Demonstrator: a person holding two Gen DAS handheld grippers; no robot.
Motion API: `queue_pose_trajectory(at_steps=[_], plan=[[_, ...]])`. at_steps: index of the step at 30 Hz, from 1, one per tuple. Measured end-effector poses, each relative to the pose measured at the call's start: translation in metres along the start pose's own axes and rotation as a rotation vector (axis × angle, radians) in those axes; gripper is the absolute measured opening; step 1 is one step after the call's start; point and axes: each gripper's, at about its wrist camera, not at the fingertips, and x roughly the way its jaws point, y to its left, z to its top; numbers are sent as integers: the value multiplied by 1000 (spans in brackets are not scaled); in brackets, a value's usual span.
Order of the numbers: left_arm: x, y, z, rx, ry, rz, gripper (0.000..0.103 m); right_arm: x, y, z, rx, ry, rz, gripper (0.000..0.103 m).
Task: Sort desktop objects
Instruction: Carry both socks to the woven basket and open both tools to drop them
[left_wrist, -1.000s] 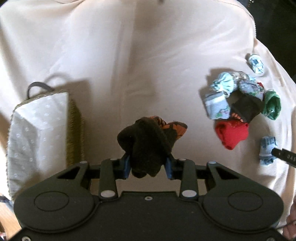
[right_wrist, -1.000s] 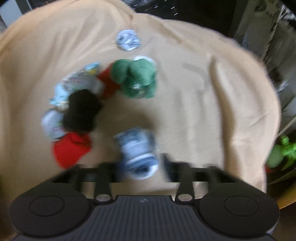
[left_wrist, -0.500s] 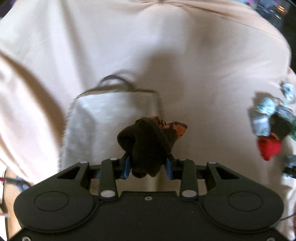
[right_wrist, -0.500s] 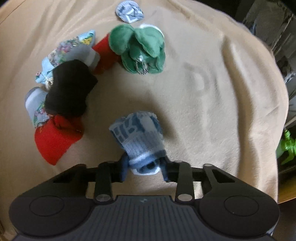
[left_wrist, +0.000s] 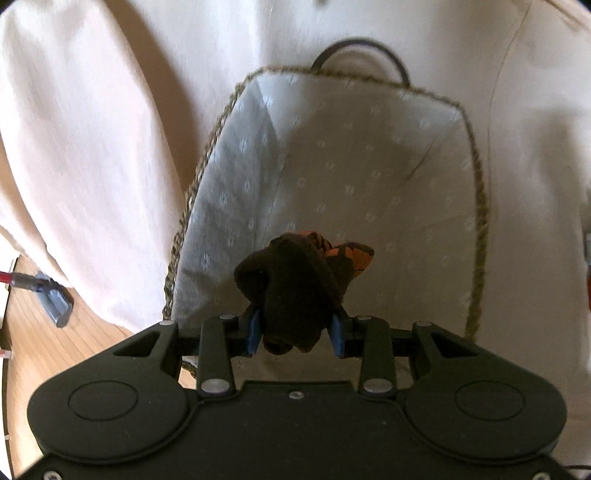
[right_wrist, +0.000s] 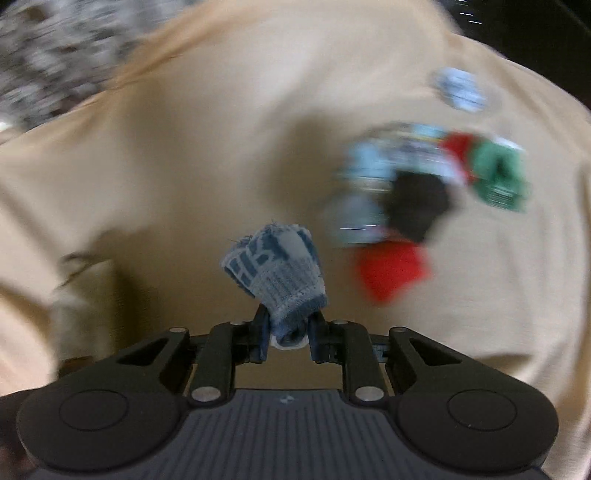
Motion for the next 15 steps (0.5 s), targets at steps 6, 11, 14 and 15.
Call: queue_pose_trajectory(at_steps=[6,11,14,15], plan=[[11,5,-3,0,26,-13,37,8,100,-7,-135,51,190,22],[14,8,-6,37,24,26,37,27,160,-23,-233,111,211,22],[13,12,-8,39,26,18,41,41,181,-34,-270,152,209,22],[13,13,-8,40,25,18,42,47,186,-37,-281,162,204,22]])
